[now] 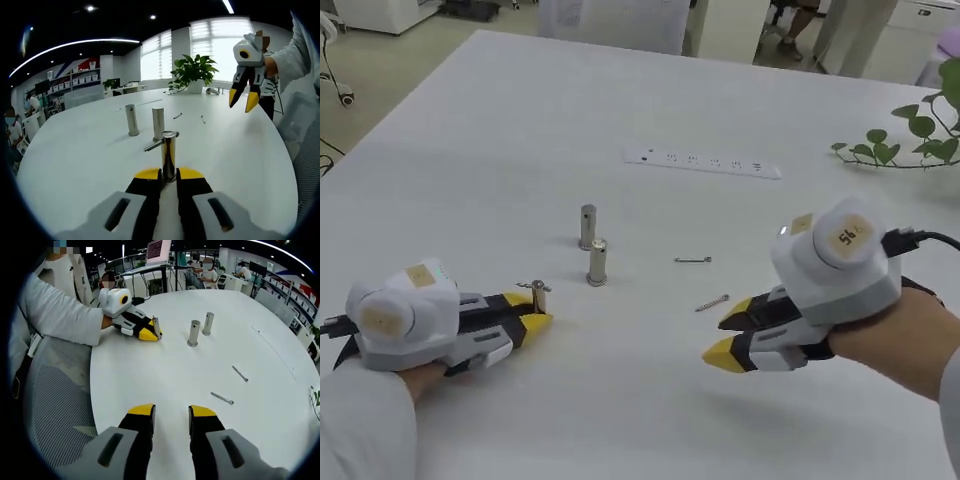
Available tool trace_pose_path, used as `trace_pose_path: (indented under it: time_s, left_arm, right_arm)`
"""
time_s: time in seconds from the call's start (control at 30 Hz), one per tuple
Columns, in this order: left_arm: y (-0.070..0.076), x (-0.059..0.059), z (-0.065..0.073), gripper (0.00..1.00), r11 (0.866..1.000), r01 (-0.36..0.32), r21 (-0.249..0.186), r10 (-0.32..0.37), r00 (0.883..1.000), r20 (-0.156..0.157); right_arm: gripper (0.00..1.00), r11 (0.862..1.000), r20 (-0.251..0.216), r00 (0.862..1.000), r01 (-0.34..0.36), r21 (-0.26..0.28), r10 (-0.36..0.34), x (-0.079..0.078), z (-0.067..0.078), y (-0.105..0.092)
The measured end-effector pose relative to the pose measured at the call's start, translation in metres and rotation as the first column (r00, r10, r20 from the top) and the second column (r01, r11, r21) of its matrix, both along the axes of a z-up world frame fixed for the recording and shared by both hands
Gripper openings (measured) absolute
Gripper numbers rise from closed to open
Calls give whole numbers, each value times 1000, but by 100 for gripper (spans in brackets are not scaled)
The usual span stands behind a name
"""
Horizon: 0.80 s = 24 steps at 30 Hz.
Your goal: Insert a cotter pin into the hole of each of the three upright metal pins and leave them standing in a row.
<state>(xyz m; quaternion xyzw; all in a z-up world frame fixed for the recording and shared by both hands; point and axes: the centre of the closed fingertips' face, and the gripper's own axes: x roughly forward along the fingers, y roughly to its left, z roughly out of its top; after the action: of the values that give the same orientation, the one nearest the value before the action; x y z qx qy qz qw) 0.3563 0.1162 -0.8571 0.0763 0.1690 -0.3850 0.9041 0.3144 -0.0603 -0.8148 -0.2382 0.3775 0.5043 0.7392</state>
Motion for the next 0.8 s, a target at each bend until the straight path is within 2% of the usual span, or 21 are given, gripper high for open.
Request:
trace_pose_path:
  time_s: [0.13,0.23,0.47,0.63,0.7,0.77,0.8]
  left_arm:
    - [5,0,3,20,999,-33,-29,33,999,-7]
    - [10,-1,3,21,998,-47,-36,46,999,-14]
    - [19,-5,16,30,994,-82,-78,82,997,-13]
    - [21,-16,25,38,993,-72,-91,72,997,-8]
    - [20,-20,27,43,993,-66,-100,65,998,-19]
    - [17,-26,28,50,986,-67,-151,57,996,-67]
    - [18,-29,29,52,986,-64,-155,52,995,-79]
  right_arm:
    - [29,1000,0,1000,0,0,0,0,0,0]
    - [29,1000,1,1000,2,3,-2,-1,0,0]
    - [31,1000,4,1000,10,25,-10,0,2,-1]
    - [34,998,-10,1000,25,55,-24,-1,1,0]
    - [36,998,-11,1000,25,59,-24,-2,0,0]
    - [36,997,-12,1000,23,67,-22,-3,0,0]
    - [37,997,-14,1000,22,72,-21,-4,0,0]
